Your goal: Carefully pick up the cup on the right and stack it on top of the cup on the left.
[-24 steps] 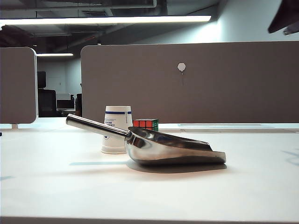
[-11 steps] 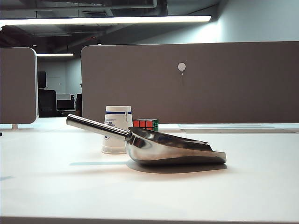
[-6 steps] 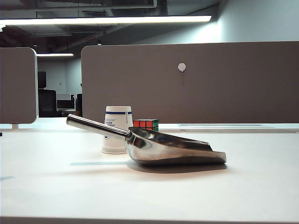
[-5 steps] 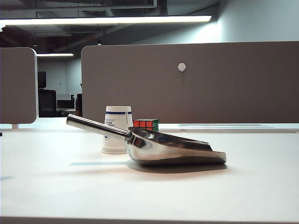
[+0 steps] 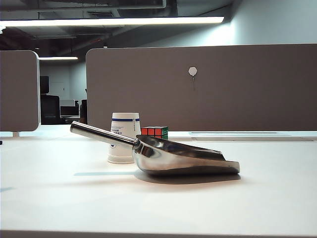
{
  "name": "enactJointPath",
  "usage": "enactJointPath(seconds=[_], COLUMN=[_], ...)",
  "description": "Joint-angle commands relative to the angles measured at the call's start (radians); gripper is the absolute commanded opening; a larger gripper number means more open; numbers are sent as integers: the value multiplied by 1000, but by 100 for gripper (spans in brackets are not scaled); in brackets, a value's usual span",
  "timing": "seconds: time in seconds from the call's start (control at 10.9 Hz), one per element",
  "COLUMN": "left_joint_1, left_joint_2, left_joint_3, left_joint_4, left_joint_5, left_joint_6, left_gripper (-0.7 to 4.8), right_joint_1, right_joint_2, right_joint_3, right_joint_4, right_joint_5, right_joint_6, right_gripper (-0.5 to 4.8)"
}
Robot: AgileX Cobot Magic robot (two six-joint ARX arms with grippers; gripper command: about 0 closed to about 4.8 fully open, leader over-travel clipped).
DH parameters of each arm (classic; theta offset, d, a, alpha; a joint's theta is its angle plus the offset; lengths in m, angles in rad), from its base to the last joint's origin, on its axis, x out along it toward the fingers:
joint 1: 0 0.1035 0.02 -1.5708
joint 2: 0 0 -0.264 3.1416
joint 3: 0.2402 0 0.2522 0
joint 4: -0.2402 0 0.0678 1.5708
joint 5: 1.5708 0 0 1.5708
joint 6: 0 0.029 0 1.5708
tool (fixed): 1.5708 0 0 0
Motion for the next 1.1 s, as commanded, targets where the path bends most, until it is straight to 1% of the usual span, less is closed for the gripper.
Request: enactJointPath(seconds=[0.09,0.64,0.74,0.92,1.01,1.1], left_joint_1=[-1,-1,-1,-1,0,0], left_joint_2=[0,1,1,0,0,0], left_joint_3=[2,1,2,1,2,1], left_joint_4=[10,-17,-57,-63,-66,-97], left_joint_5=[0,0,-3,-4,-16,-94], left_joint_6=[-3,-3,-3,-3,-3,-3], left_gripper=[-5,-5,-5,-5,-5,-5], right_joint_1=[0,0,0,-1,-1,0], right_joint_2=[-2,-2,-2,-2,-2,-2], right_joint_3=[-24,-76,-79,-79,-79,-79], right_joint_4=[87,126,103,102,100,77], right_joint_5=[0,0,4,5,5,48], right_joint_6=[-10,-16,-81,-85,-85,-84], right_gripper=[197,197,197,197,197,197])
